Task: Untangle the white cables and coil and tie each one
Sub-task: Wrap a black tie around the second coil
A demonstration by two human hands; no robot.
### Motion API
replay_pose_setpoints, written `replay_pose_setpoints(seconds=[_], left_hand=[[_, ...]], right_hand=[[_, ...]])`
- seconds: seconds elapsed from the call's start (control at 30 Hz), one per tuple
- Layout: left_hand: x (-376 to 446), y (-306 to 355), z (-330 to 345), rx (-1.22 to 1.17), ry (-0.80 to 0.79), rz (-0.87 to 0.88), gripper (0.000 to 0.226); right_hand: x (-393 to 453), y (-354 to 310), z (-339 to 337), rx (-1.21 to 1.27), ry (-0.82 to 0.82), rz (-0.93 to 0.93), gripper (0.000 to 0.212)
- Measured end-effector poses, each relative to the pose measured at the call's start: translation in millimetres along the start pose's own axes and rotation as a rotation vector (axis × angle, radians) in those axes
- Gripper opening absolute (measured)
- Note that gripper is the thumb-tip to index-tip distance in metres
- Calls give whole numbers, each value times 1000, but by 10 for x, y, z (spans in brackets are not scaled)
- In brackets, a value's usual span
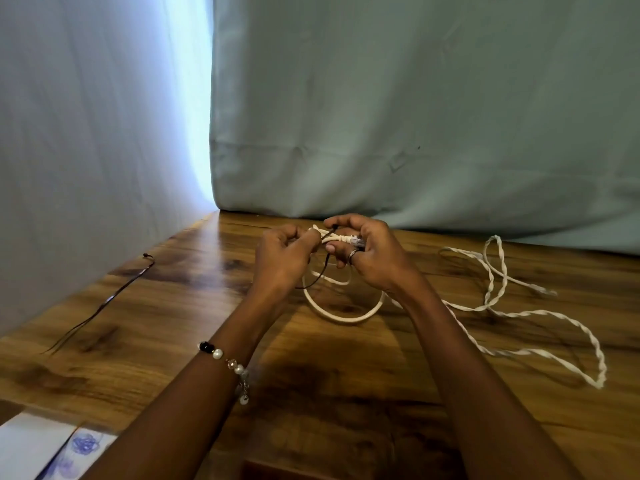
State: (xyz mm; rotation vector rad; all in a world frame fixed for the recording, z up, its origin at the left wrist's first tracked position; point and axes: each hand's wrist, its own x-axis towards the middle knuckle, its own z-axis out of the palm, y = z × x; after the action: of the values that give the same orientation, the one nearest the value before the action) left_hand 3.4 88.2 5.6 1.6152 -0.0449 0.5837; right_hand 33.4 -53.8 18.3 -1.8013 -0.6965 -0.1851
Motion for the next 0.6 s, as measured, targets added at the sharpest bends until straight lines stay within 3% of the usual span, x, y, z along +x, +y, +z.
replay_pose_setpoints(seconds=[0.3,0.6], left_hand=[[-16,20,14,-48,67,14,20],[14,-30,11,57,47,63,27]], right_hand=[[5,13,26,-28,-11,-20,35],[-9,-4,16,-3,-13,-15,36]])
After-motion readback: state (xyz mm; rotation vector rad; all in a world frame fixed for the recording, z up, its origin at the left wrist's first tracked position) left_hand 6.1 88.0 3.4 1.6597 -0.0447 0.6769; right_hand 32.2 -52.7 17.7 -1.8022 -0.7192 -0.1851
